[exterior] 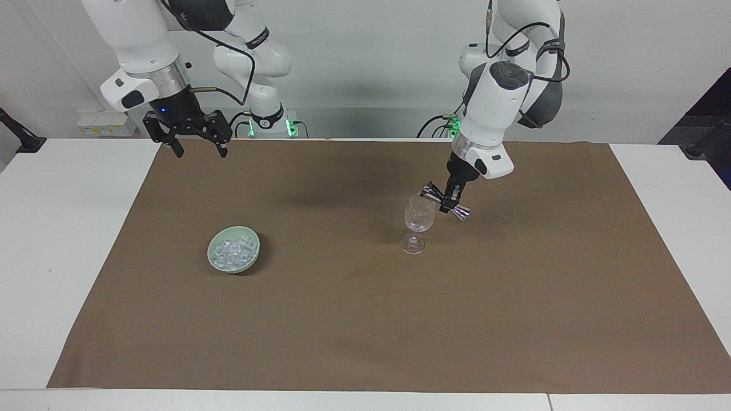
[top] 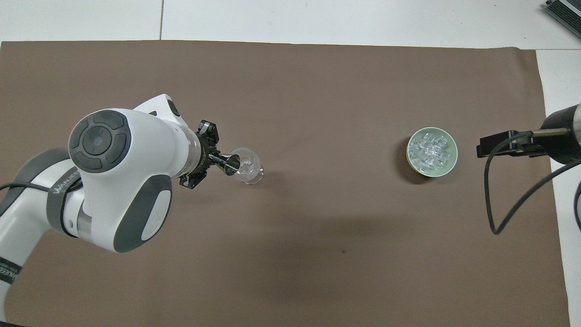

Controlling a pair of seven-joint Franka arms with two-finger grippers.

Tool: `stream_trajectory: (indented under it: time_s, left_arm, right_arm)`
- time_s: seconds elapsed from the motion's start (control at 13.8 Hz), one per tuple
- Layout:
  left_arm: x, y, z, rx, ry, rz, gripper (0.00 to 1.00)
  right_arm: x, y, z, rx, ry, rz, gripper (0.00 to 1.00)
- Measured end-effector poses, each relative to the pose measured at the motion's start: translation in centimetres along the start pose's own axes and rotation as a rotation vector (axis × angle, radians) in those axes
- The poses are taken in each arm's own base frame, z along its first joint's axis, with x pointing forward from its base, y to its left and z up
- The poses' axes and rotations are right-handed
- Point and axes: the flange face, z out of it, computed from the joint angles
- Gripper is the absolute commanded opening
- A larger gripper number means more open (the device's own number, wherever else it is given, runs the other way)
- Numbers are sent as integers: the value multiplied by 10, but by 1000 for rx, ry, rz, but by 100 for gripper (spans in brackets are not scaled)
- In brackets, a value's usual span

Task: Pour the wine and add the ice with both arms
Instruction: 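Tilt the metal cup with the left gripper to pour into the glass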

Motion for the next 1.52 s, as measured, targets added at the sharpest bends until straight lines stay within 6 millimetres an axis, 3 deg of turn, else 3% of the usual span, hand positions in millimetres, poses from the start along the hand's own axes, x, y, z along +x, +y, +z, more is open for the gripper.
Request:
stream_trajectory:
  time_s: [0.8, 1.52]
  left_arm:
    - [-18, 6, -8, -35, 92, 48, 0]
    - [-20, 9, -7, -60, 157, 86, 0]
  right_arm:
    - [0, -3, 0, 0, 1, -28, 100]
    - [0, -2, 0, 0, 1, -27, 100]
